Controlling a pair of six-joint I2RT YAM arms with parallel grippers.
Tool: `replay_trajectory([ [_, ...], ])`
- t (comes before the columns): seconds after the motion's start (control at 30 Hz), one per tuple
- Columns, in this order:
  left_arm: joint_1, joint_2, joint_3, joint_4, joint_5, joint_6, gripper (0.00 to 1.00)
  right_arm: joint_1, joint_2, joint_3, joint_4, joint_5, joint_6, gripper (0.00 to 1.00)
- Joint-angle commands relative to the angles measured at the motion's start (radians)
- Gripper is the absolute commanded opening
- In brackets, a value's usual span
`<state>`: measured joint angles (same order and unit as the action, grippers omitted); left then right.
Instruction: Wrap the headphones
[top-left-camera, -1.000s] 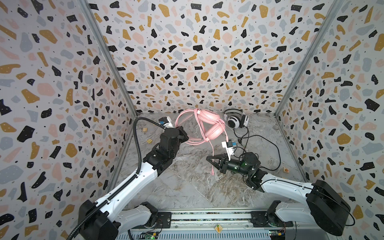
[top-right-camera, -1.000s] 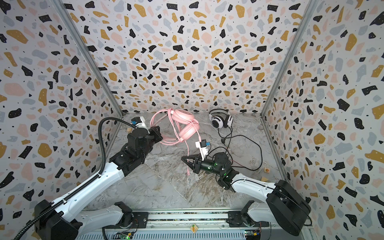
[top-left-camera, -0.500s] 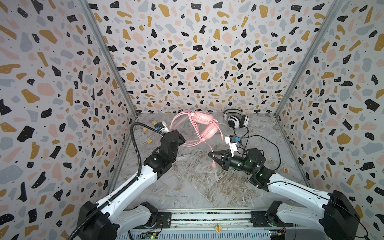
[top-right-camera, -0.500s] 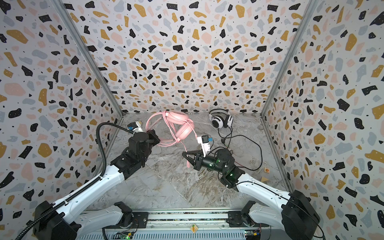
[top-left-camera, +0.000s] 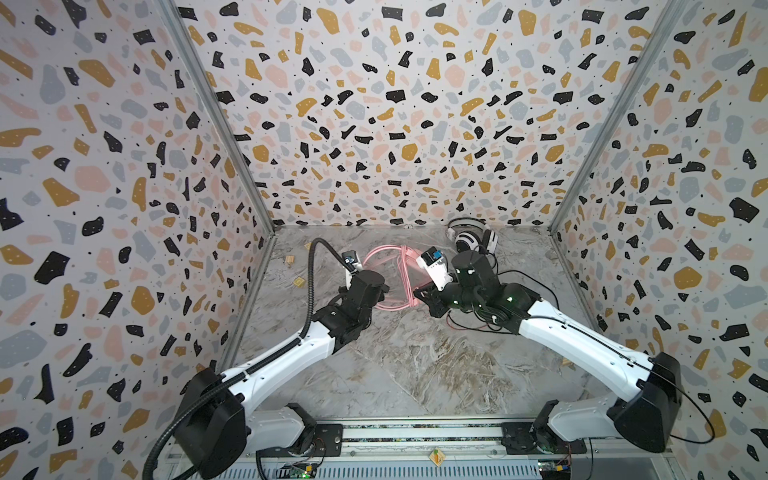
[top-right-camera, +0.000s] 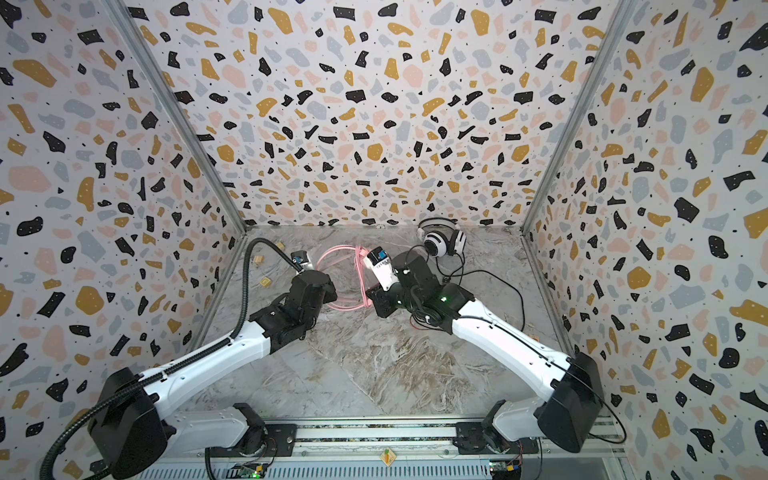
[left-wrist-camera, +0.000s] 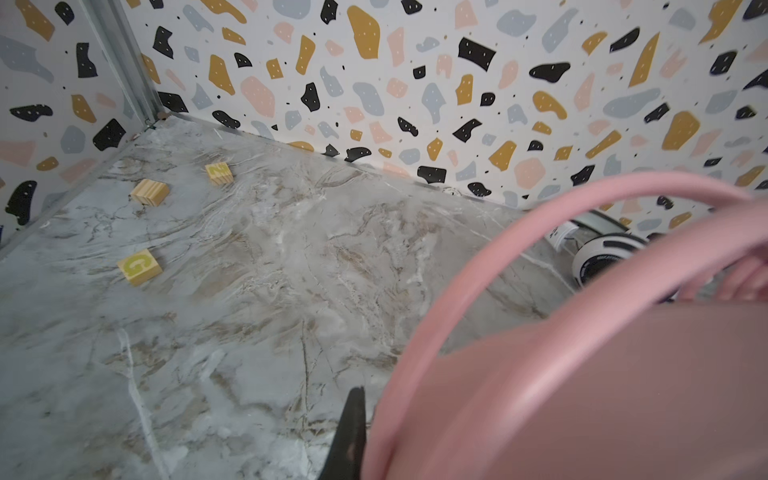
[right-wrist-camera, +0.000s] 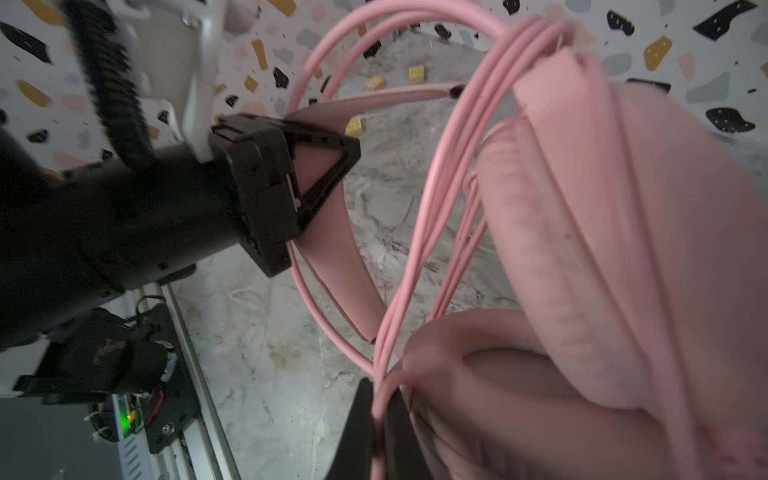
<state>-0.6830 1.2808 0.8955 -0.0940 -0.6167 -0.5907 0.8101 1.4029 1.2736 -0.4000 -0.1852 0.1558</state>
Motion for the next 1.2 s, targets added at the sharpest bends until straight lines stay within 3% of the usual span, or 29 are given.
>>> replay_trajectory([
  [0.0, -0.037, 0.006, 0.032, -0.069, 0.002, 0.125, 0.0, 0.001, -0.002, 0.12, -0.112, 0.123, -0.167, 0.02],
  [0.23, -0.045, -0.057, -0.037, -0.037, 0.199, 0.253, 0.0, 0.004, 0.033, 0.162, -0.151, 0.205, -0.297, 0.03],
  [0.57, -0.046, -0.035, -0.032, -0.085, 0.454, 0.405, 0.0, 0.09, -0.006, 0.109, -0.011, 0.187, -0.412, 0.03],
  [0.93, -0.045, -0.07, -0.024, -0.136, 0.61, 0.518, 0.0, 0.091, -0.022, 0.049, 0.097, 0.23, -0.477, 0.01],
  [1.17, -0.036, -0.12, -0.031, -0.091, 0.669, 0.478, 0.0, 0.089, -0.038, -0.005, 0.138, 0.185, -0.441, 0.02],
])
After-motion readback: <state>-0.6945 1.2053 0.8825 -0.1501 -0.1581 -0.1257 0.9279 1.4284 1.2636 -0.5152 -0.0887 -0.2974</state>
